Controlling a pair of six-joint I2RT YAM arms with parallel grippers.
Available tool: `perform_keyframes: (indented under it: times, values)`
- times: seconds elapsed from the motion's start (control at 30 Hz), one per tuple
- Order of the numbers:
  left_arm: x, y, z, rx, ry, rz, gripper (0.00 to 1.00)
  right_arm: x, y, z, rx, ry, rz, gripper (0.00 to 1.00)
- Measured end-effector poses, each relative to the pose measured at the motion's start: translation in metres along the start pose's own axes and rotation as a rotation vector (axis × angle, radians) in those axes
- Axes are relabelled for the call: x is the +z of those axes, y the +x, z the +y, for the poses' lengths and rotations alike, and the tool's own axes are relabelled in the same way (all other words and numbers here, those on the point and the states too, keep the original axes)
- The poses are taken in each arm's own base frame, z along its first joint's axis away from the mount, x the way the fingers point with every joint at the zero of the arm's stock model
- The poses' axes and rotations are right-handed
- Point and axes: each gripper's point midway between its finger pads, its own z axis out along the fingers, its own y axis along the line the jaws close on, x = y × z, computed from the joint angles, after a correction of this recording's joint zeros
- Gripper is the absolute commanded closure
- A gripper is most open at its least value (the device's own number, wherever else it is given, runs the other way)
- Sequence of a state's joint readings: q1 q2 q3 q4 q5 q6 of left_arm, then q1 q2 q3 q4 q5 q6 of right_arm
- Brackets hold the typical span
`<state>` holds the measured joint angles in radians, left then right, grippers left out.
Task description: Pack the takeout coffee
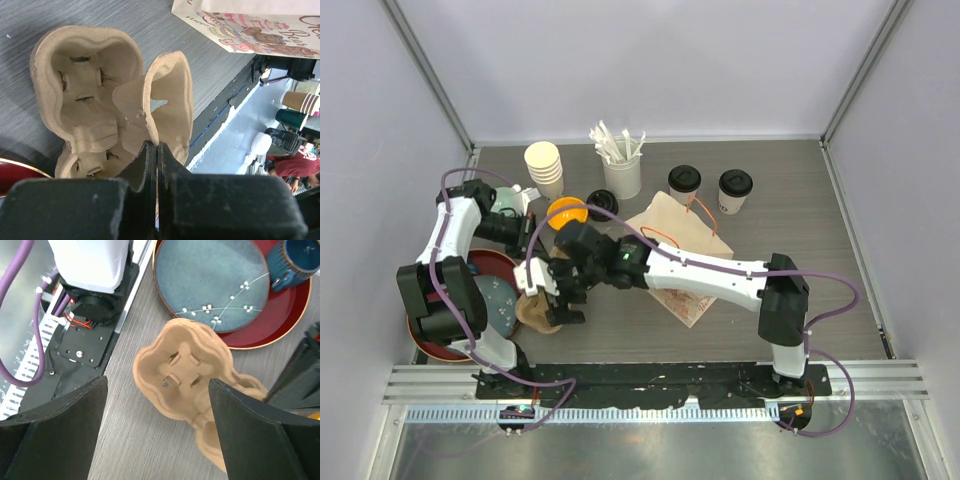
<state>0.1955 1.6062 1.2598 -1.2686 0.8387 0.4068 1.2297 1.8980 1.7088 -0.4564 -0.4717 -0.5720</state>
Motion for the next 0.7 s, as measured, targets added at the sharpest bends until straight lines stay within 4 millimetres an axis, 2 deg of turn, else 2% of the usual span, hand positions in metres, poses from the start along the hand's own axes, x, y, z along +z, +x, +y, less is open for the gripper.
perform_keyframes:
  times: [0.07,0.17,0.37,0.5,0.7]
  values:
    - [-0.001,0.0,-0.003,0.015,0.0,-0.001,1.0,-0.007,-0.008,-0.005,0.018,-0.018,-0.039,0.14]
    - [-0.001,0.001,-0.006,0.027,0.0,0.0,1.0,-0.014,-0.004,-0.02,0.077,0.029,-0.035,0.19]
    - [-0.005,0.003,-0.013,0.026,-0.01,-0.02,1.0,-0.019,0.01,-0.055,0.188,0.277,0.048,0.2]
    - [-0.007,0.002,-0.016,0.018,-0.013,-0.029,1.0,-0.01,0.028,-0.067,0.247,0.393,0.111,0.18]
    - [-0.007,0.002,-0.018,0.016,-0.009,-0.031,1.0,0.014,0.069,-0.069,0.317,0.45,0.21,0.19]
